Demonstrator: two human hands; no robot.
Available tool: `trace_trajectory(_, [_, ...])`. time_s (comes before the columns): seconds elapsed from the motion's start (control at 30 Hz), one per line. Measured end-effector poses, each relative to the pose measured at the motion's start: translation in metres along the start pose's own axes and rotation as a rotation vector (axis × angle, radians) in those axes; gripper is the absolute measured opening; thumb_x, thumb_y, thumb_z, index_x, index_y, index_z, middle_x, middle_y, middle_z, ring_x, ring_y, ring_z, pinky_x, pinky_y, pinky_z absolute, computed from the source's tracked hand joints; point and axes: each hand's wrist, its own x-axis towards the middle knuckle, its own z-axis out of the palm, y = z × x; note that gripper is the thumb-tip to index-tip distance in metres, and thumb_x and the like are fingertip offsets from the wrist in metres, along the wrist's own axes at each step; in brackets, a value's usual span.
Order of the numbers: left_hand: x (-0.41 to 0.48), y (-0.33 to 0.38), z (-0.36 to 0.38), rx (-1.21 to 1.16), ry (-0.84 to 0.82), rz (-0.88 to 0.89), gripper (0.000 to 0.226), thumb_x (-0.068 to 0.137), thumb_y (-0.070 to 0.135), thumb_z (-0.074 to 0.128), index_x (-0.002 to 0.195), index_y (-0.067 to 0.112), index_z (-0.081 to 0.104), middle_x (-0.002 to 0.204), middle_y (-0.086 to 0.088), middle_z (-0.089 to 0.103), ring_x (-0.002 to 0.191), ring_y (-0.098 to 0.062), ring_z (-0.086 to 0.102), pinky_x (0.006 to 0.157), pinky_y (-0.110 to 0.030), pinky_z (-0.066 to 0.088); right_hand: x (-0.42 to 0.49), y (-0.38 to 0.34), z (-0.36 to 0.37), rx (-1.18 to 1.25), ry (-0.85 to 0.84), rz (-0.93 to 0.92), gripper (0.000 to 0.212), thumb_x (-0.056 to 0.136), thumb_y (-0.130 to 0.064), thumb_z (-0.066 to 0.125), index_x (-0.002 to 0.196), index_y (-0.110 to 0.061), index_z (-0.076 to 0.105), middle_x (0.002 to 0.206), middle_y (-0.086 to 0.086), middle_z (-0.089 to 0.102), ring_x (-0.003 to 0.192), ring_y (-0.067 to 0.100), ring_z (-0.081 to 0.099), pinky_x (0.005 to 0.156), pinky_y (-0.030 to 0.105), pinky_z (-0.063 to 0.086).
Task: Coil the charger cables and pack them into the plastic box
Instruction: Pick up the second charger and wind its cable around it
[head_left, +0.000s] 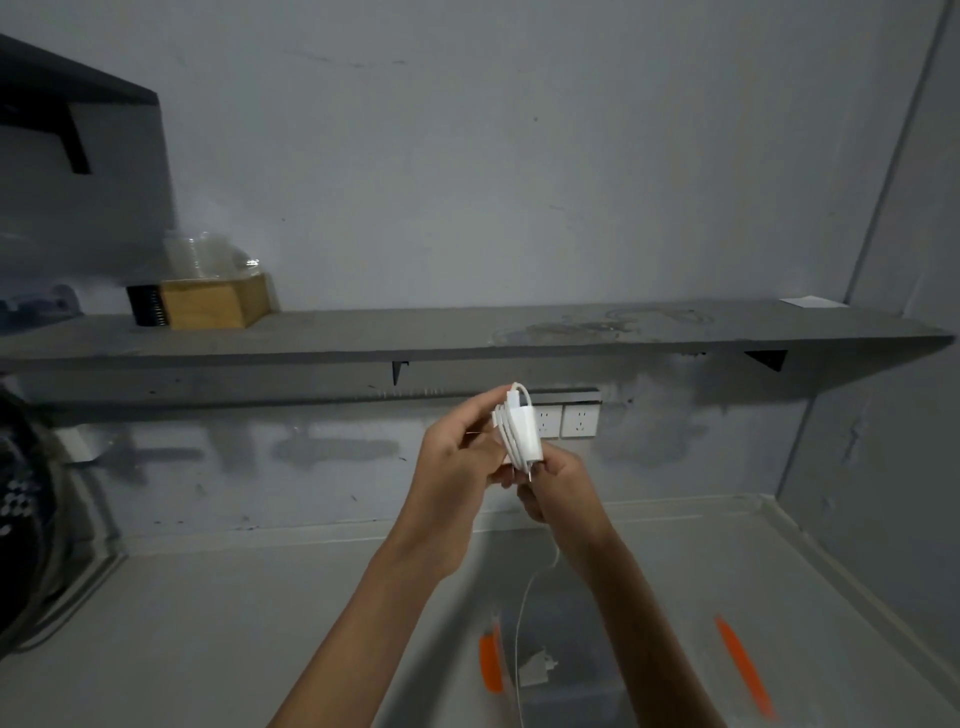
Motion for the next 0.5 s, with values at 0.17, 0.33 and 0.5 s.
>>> trace_trajectory(0.17, [0.014,-0.007,-0.006,-0.073,0.214,-0.04,0.045,0.093,-0.013,0.041,0.11,0.02,0.067,0.104,-0.015,0.06,0.083,-0.024,0.059,0.071,-0.034,0.056,-0.036,0.014,0.012,-0.086,-0.048,-0.005,0.028,0.099,-0.016,0.046,0.086,-0.019,0.071,0.051,-0.003,0.058,0.036,0.005,0.036,0.036,0.015,0.029])
trace_trajectory(0.33, [0.024,-0.012,-0.023,0.066,0.283,-0.005,0.039,0.095,-0.007,0.046,0.113,0.023,0.063,0.102,-0.007,0.06,0.083,-0.016,0.061,0.064,-0.021,0.058,-0.094,0.004,0.011,-0.301,-0.178,0.033,0.019,0.099,-0.026,0.046,0.1,-0.03,0.065,0.058,0.003,0.065,0.039,0.007,0.049,0.044,0.017,0.04])
trace_trajectory(0.5, [0.018,-0.027,-0.025,0.257,0.237,0.02,0.038,0.094,-0.004,0.047,0.114,0.026,0.061,0.098,-0.006,0.061,0.085,-0.017,0.058,0.071,-0.028,0.055,-0.098,-0.038,-0.015,-0.769,-0.034,-0.362,0.023,0.095,-0.046,0.042,0.098,-0.034,0.062,0.067,-0.014,0.065,0.061,0.003,0.06,0.061,0.022,0.049])
